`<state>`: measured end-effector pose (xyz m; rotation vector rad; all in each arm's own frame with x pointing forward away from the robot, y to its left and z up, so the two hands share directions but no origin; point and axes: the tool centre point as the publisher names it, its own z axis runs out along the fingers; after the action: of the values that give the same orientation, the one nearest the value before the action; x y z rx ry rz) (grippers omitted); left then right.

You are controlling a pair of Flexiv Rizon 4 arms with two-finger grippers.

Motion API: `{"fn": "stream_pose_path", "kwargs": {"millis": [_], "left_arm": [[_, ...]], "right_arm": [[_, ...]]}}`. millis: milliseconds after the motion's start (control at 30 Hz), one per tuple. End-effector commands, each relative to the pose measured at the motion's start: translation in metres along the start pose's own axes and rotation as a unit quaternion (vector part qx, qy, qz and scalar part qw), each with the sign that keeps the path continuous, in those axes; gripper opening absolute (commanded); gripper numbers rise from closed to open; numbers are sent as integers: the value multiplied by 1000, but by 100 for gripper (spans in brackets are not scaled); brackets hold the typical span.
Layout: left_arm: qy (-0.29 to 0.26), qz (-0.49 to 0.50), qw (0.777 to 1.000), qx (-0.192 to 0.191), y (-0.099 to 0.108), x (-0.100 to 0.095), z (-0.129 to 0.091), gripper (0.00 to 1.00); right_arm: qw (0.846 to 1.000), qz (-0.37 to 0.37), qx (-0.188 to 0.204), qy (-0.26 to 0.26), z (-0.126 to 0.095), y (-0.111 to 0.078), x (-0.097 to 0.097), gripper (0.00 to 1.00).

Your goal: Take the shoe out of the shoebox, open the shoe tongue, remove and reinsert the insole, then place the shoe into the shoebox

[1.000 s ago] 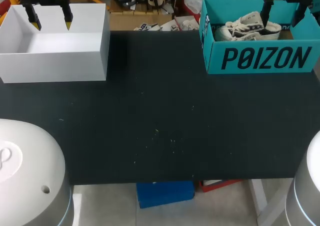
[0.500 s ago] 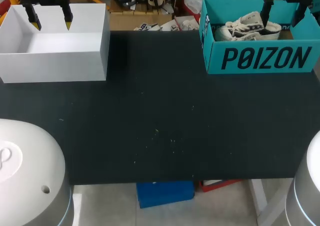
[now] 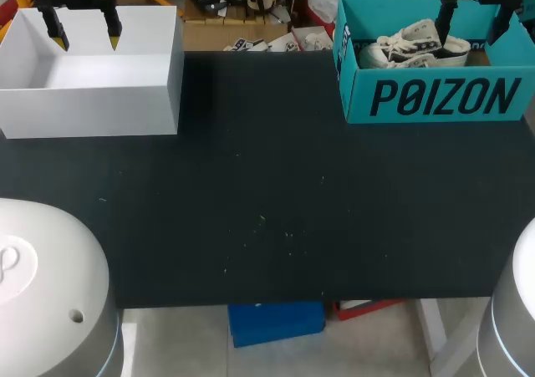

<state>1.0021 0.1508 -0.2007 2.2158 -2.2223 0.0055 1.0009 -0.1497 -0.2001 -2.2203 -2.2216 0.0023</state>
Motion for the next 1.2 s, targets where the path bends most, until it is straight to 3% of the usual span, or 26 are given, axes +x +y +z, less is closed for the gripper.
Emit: {"fn": "stream_pose_path", "kwargs": {"millis": [33,567,667,767,867,933,1000,1200], "left_arm": [[-2,-1,1000,-1,1,1,-1,100],[-2,-1,1000,-1,1,1,-1,100],[-2,-1,1000,-1,1,1,-1,100],[-2,-1,1000,-1,1,1,-1,100],[-2,-1,1000,-1,1,1,-1,100],[-2,-1,1000,-1,1,1,-1,100],[-2,-1,1000,-1,1,1,-1,100],[-2,-1,1000,-1,1,1,-1,100]], "right_arm": [[1000,0,0,0,0,0,0,100],[1000,0,0,0,0,0,0,100],[995,-94,-24,-21,-4,2,5,100],[976,-207,-35,-52,-9,7,10,100],[942,-322,-32,-85,-11,8,12,100],[905,-417,-29,-82,-13,6,14,100],[841,-532,-14,-93,-17,-1,18,100],[841,-532,-14,-93,-17,-1,18,100]]}}
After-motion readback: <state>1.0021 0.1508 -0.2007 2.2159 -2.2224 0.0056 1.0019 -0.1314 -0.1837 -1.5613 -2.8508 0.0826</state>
